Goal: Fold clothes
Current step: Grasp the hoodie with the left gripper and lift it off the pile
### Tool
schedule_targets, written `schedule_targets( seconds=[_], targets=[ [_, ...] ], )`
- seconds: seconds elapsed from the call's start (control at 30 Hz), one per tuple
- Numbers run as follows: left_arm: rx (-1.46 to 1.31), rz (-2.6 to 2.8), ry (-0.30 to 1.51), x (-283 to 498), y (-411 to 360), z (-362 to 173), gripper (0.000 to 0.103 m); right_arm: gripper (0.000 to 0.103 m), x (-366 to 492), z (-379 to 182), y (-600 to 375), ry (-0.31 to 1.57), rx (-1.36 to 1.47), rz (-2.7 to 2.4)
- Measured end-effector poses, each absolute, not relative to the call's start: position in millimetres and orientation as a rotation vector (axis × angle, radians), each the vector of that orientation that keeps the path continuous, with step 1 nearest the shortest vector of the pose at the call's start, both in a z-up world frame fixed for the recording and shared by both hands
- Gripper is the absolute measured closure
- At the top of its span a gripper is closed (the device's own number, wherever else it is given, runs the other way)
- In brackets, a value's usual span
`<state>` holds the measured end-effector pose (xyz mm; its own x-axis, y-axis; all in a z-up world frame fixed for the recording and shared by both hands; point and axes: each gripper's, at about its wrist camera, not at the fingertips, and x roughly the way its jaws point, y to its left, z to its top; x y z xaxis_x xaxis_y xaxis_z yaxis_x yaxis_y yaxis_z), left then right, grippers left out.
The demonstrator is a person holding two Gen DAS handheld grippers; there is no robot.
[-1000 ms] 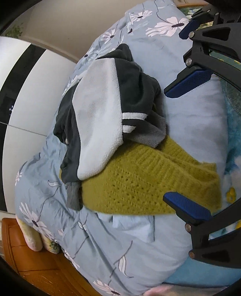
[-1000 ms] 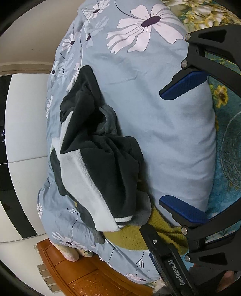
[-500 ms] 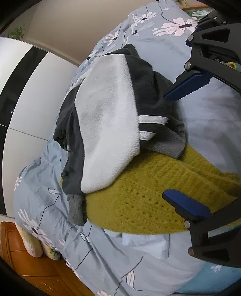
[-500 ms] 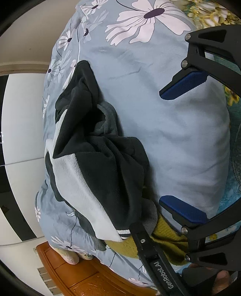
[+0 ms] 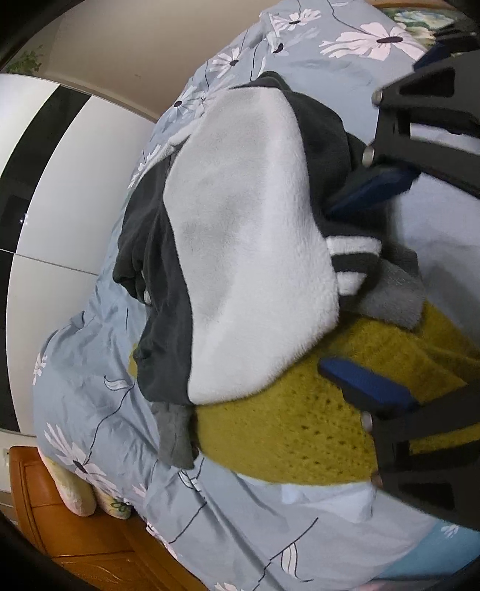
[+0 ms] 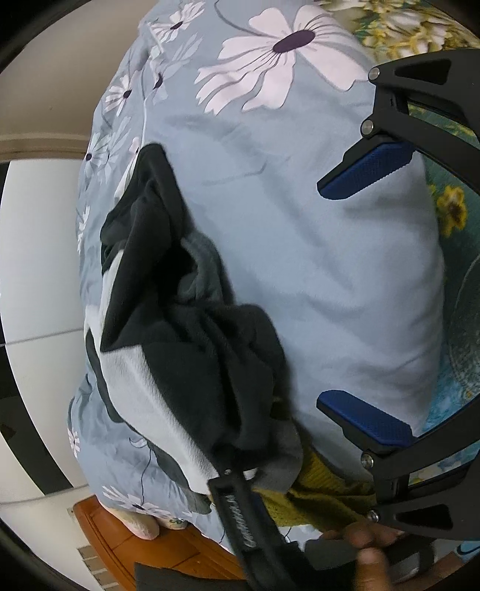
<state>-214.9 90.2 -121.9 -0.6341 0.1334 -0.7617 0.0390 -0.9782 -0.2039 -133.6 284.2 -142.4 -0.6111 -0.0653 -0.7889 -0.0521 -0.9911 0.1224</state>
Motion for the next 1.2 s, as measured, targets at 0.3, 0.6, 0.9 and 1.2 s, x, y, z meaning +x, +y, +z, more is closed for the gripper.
schedule_targets(
  seconds=[0.3, 0.6, 0.9, 1.2],
  targets=[
    [-1.202, 2.745, -0.389, -197, 99, -71, 0.089, 0.000, -101, -121, 310, -0.212, 1.399, -2.843],
    [-0.858, 2.738, -0.237, -139, 126, 58, 0.093, 0.000, -45, -69, 333, -0.262, 1.331, -2.903],
    [-0.628, 2.716, -0.188, -51, 125, 158, 0.097, 0.000, 27, -4, 358, -0.309, 1.186, -2.992],
    [-0.509, 2.713, -0.156, 28, 110, 219, 0.097, 0.000, 85, 24, 364, -0.328, 1.095, -2.990]
  ],
)
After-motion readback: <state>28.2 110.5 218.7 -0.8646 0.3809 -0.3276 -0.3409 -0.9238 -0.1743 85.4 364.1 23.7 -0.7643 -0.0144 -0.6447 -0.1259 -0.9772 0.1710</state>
